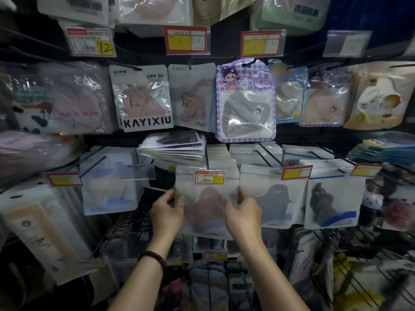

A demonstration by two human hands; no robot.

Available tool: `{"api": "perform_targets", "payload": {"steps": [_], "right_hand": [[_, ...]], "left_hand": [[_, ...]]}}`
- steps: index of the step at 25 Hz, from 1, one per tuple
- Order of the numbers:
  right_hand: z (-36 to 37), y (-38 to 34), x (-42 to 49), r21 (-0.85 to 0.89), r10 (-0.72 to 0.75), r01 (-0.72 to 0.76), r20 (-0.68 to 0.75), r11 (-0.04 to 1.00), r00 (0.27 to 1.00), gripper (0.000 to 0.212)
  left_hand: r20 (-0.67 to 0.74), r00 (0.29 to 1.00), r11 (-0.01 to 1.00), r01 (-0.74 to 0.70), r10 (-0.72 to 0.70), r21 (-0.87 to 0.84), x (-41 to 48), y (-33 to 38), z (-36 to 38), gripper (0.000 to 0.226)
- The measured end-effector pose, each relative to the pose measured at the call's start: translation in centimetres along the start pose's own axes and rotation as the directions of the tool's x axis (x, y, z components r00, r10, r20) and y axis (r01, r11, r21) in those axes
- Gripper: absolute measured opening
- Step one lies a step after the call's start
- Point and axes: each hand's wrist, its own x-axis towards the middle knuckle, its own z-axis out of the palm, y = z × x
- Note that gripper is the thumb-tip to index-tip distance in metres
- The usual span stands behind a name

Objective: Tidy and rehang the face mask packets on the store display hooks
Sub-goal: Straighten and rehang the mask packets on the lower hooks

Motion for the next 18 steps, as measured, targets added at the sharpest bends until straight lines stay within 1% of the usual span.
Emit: {"api": "perform_targets", "payload": {"steps": [2,5,7,10,13,15,18], "right_hand": [[0.1,0.3,0.1,0.014,-0.004,0.005,-0.073,1.000,0.997,0.054],[0.5,0.5,0.1,0.096,0.016,0.004,-0.207,0.995,0.978,0.038],[0.8,0.9,-0.1,0.231,0.057,0.005,-0.263,0.973,0.963,0.029],[0.5,1.4,-0.6,0.459,0.145,-0.013,-0.253,0.888,0.957,0.018],[-0.4,2.1,-1.8,0.577,0.158,0.021,-0.258,0.817,0.953,0.017],[-1.2,2.7,-2.5,0.606,0.148,0.056,-0.281,0.794,0.948,0.020],[-2.8,4.1,-2.7,0.603,0.134,0.088,-0.313,0.793,0.940,0.021]], "left_hand": [[-0.069,0.997,0.998,0.026,-0.030,-0.053,0.2,0.2,-0.4,0.036],[-0.075,0.990,0.979,0.109,-0.123,-0.170,0.3,0.8,-0.8,0.032],[-0.087,0.981,0.958,0.148,-0.174,-0.247,-0.3,0.9,-1.0,0.025],[-0.098,0.970,0.907,0.167,-0.220,-0.386,-1.9,1.1,-1.8,0.019],[-0.101,0.965,0.843,0.156,-0.241,-0.514,-4.1,0.7,-2.2,0.020],[-0.116,0.961,0.804,0.140,-0.251,-0.578,-5.7,0.6,-1.8,0.019],[-0.085,0.964,0.782,0.151,-0.251,-0.605,-7.7,0.6,-0.3,0.019]]}}
